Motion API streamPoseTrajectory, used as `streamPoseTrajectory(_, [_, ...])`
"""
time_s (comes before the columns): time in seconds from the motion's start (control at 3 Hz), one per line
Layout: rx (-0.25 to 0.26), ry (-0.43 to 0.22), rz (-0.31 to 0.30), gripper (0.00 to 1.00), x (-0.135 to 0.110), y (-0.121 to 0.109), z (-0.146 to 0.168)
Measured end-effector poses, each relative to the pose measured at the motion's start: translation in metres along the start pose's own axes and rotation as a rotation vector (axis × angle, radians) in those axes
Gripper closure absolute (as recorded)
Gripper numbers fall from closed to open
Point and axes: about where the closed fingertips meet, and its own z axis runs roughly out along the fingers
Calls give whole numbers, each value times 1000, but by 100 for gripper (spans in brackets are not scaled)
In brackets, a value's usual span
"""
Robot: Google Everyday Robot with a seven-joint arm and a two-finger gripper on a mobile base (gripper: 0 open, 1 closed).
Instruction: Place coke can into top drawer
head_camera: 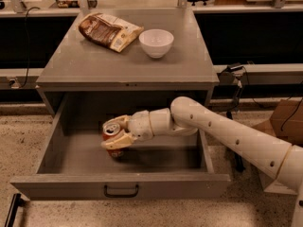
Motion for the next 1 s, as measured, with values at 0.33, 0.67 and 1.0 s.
streamPoseTrajectory(0.33, [41,-9,-14,0,-4,3,-8])
streamPoseTrajectory(0.67, [89,-81,-52,0,-27,9,-34])
streamPoseTrajectory(1.0, [108,-188,-111,0,-69,21,-72])
